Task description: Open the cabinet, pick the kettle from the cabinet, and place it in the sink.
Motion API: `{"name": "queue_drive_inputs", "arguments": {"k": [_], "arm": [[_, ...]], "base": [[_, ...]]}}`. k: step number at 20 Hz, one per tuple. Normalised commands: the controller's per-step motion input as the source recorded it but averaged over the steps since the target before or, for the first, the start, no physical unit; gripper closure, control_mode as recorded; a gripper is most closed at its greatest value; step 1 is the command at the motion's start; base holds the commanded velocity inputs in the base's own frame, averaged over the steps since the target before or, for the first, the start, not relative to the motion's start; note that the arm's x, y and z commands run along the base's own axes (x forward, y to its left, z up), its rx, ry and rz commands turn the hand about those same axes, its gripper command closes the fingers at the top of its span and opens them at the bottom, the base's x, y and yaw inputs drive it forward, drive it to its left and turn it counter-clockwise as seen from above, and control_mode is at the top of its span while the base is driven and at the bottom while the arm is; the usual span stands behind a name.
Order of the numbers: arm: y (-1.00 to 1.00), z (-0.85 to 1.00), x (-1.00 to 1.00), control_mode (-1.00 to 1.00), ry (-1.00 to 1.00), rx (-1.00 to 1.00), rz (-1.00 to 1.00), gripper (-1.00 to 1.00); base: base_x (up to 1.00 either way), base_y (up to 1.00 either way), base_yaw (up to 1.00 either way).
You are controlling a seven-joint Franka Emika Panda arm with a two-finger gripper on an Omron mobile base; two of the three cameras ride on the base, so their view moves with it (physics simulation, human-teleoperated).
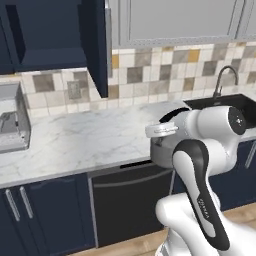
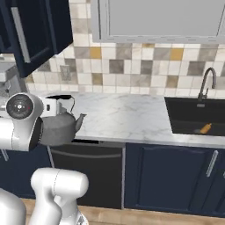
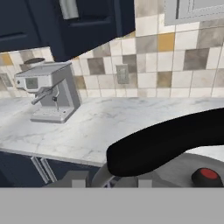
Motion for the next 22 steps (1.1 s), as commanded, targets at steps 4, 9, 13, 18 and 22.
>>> {"name": "queue_drive_inputs", "arguments": {"k": [4,9,13,18,22], "arm": [[0.0,0.0,0.0,1.0,0.0,0.0,0.0,1.0],[0.0,0.0,0.0,1.0,0.0,0.0,0.0,1.0],[0.0,0.0,0.0,1.0,0.0,0.0,0.0,1.0],[0.0,0.0,0.0,1.0,0.0,0.0,0.0,1.0],[0.0,0.0,0.0,1.0,0.0,0.0,0.0,1.0]], "base": [[0.0,-0.68,0.0],[0.0,-0.69,0.0],[0.0,-0.68,0.0],[0.06,-0.68,0.0],[0.08,-0.67,0.0]]}}
